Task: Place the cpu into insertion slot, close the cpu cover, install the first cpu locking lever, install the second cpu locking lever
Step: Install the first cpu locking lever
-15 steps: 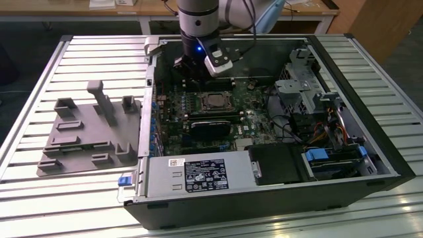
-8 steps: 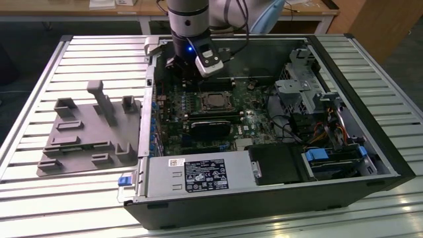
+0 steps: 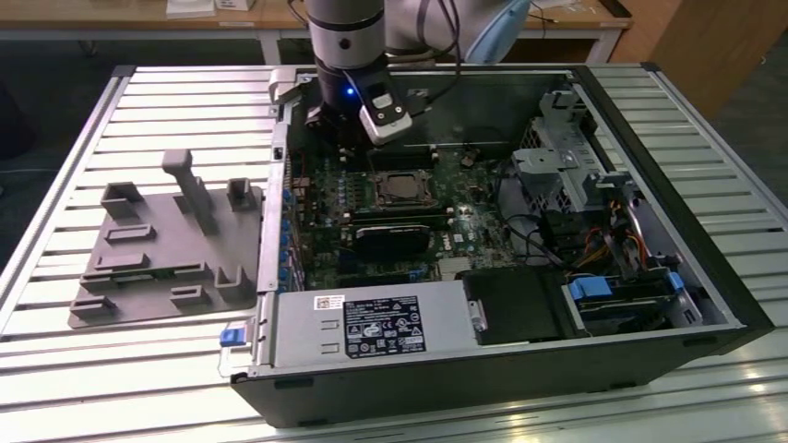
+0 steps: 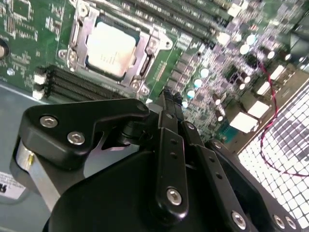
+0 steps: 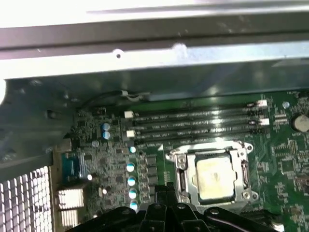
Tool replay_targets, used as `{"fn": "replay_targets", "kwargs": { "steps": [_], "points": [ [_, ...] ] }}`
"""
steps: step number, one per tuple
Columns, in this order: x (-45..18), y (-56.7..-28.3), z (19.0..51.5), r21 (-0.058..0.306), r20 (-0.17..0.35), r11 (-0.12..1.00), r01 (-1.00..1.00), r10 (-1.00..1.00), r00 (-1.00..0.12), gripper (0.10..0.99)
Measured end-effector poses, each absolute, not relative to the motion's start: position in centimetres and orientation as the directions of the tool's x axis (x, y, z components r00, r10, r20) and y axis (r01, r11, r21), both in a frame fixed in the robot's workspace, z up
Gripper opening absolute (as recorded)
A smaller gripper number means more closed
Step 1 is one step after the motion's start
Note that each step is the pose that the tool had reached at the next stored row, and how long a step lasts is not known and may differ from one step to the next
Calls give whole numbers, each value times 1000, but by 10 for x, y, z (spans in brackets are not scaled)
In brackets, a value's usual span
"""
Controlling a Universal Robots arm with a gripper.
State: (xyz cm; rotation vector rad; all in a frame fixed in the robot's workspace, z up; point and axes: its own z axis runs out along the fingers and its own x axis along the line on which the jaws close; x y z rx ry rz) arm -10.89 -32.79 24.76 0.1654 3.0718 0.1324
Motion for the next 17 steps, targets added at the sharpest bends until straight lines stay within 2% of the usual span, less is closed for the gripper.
{"fn": "replay_targets", "kwargs": {
  "steps": [10, 15, 17],
  "points": [
    [-116, -328, 248, 207, -51, 973, 104, 116, -992, 106],
    [-117, -328, 247, 252, -45, 962, 104, 119, -992, 106],
    [-117, -328, 246, 260, -45, 960, 104, 119, -992, 106]
  ]
}}
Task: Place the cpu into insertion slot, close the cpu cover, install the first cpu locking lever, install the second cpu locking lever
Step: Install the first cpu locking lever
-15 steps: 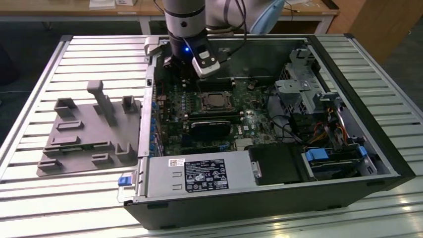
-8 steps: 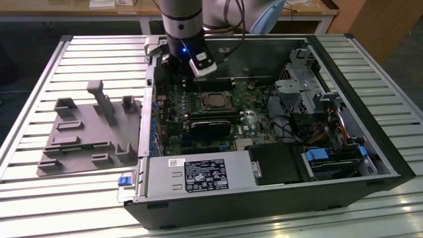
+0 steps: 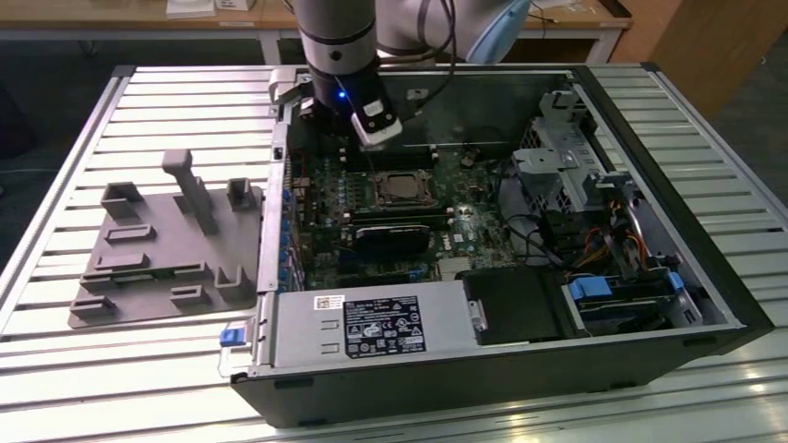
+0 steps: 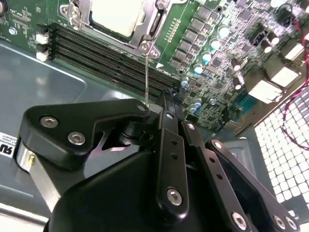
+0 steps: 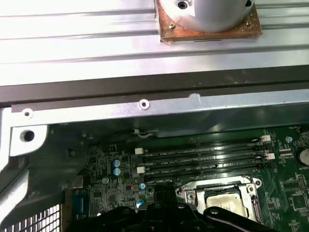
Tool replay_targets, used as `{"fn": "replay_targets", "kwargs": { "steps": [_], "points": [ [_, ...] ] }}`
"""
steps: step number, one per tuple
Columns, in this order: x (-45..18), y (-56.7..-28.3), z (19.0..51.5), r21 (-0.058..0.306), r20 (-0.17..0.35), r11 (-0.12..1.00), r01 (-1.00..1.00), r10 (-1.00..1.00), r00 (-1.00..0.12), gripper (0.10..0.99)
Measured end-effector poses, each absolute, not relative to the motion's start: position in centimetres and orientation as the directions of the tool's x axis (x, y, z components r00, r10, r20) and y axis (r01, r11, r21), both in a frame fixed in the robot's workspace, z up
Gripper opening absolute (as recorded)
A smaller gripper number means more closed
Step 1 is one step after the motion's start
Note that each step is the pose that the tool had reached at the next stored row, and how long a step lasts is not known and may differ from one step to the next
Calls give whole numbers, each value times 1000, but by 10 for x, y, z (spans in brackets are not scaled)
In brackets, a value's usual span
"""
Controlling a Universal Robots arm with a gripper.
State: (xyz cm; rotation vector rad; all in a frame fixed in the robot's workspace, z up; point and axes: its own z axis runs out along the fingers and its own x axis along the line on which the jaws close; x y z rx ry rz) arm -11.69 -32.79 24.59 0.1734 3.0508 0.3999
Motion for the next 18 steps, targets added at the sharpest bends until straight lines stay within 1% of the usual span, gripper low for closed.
{"fn": "replay_targets", "kwargs": {
  "steps": [18],
  "points": [
    [-85, -328, 243, 262, -44, 960, 104, 119, -992, 106]
  ]
}}
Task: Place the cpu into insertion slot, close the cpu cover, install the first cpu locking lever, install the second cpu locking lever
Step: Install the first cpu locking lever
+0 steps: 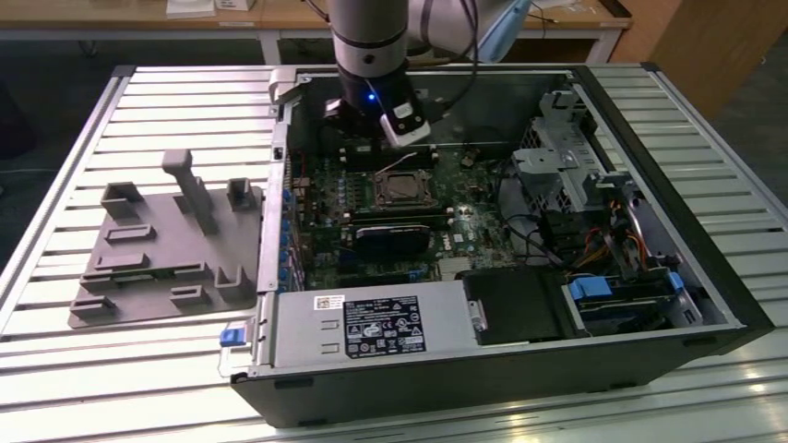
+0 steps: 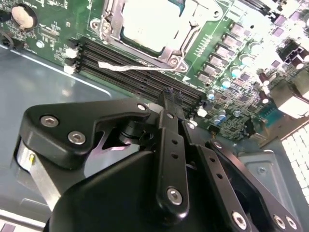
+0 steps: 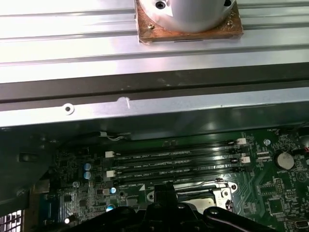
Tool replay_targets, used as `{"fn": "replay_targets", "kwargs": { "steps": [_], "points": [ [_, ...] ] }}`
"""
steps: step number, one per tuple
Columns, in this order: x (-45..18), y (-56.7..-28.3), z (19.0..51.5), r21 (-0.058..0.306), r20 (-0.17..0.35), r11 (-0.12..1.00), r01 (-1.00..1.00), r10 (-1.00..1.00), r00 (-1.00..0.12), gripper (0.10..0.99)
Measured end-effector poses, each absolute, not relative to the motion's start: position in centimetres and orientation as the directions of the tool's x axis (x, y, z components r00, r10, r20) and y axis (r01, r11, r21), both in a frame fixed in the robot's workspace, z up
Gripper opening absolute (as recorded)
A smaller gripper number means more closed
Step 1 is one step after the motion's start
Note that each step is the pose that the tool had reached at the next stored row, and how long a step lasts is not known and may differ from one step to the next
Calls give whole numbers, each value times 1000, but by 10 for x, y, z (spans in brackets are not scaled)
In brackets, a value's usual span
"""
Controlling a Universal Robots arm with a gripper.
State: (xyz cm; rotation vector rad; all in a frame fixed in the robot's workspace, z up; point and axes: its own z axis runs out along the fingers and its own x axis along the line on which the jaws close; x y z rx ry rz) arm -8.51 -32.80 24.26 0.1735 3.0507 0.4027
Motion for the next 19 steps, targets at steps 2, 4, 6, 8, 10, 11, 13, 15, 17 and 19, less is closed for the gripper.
{"fn": "replay_targets", "kwargs": {
  "steps": [2, 4, 6, 8, 10, 11, 13, 15, 17, 19],
  "points": [
    [-84, -328, 243, 262, -44, 960, 104, 119, -992, 106],
    [-84, -328, 243, 262, -44, 960, 104, 119, -992, 106],
    [-84, -328, 243, 262, -44, 960, 104, 119, -992, 106],
    [-84, -328, 243, 262, -44, 960, 104, 119, -992, 106],
    [-84, -328, 243, 262, -45, 960, 103, 119, -992, 106],
    [-84, -328, 243, 262, -46, 960, 103, 119, -992, 106],
    [-84, -329, 242, 262, -47, 960, 103, 119, -992, 106],
    [-85, -329, 241, 263, -57, 960, 100, 119, -991, 106],
    [-85, -329, 240, 265, -73, 960, 96, 119, -990, 106],
    [-85, -329, 239, 266, -92, 960, 91, 119, -989, 106]
  ]
}}
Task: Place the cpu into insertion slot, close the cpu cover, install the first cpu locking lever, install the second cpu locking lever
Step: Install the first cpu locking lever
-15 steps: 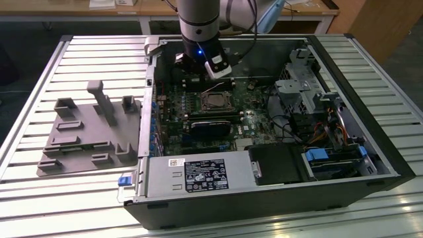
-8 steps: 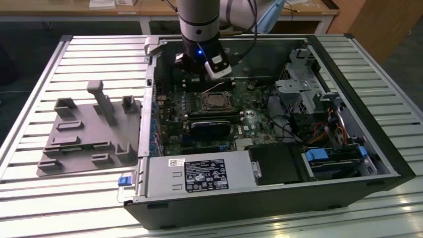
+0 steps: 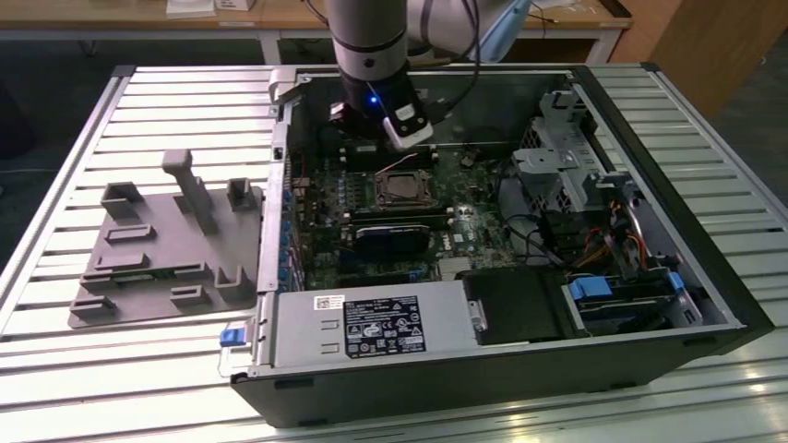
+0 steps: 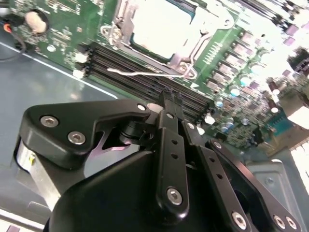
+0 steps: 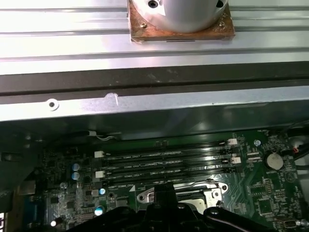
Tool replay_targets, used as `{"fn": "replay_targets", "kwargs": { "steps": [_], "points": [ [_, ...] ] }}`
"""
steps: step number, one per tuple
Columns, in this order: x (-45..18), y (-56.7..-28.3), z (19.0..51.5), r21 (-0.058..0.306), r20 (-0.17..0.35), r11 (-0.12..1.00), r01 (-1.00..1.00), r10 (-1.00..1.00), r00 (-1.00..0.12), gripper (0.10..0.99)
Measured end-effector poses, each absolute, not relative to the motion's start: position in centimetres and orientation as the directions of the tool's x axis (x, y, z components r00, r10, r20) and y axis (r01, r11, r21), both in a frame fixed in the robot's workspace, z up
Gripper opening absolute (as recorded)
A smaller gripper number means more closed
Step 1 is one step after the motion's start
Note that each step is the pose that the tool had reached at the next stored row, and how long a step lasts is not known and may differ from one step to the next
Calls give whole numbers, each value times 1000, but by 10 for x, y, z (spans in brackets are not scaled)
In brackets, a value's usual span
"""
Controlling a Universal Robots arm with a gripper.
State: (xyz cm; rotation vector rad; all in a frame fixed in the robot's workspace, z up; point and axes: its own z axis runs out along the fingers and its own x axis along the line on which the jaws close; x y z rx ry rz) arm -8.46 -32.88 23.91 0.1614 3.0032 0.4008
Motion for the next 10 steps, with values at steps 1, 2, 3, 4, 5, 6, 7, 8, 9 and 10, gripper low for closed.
{"fn": "replay_targets", "kwargs": {
  "steps": [1, 2, 3, 4, 5, 6, 7, 8, 9, 10],
  "points": [
    [-85, -329, 239, 267, -102, 960, 88, 119, -988, 106],
    [-85, -329, 238, 268, -111, 960, 86, 119, -987, 106],
    [-85, -329, 238, 269, -120, 960, 83, 119, -986, 106],
    [-85, -329, 238, 270, -129, 960, 81, 119, -984, 106],
    [-85, -329, 237, 270, -138, 960, 79, 119, -983, 106],
    [-85, -329, 237, 271, -145, 959, 76, 119, -982, 106],
    [-85, -329, 236, 272, -152, 960, 74, 119, -981, 106],
    [-85, -329, 236, 272, -159, 960, 72, 119, -980, 106],
    [-85, -329, 235, 273, -166, 960, 71, 119, -979, 106],
    [-85, -329, 235, 273, -173, 960, 69, 119, -978, 106]
  ]
}}
